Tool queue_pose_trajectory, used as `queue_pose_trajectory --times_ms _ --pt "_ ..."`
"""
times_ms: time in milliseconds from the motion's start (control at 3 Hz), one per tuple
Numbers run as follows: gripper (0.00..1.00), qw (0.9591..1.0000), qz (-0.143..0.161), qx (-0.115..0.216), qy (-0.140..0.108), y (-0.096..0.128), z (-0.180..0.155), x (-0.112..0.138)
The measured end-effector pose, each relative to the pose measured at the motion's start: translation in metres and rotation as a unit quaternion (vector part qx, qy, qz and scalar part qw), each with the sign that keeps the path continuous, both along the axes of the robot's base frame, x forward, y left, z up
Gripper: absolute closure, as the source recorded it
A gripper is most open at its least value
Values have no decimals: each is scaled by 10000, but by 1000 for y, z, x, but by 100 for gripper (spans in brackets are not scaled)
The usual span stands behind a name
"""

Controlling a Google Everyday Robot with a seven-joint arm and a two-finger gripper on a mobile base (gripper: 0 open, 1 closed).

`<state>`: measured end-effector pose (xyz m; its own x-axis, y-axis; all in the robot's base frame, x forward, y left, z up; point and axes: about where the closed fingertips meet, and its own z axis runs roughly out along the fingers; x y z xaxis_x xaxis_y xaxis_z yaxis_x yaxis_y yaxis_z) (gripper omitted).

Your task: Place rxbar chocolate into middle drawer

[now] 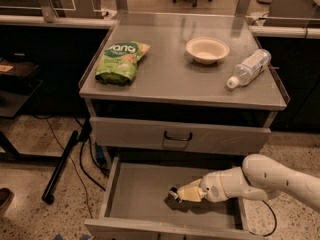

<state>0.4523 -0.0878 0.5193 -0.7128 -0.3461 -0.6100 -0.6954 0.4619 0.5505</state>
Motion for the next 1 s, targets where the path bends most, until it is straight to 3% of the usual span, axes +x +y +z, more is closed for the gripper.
queue_pose_trajectory --times_ms 333,1000 --pt "100 10000 -28 42 18 2 -3 -1" --pt "100 9986 -76 516 86 11 -31 19"
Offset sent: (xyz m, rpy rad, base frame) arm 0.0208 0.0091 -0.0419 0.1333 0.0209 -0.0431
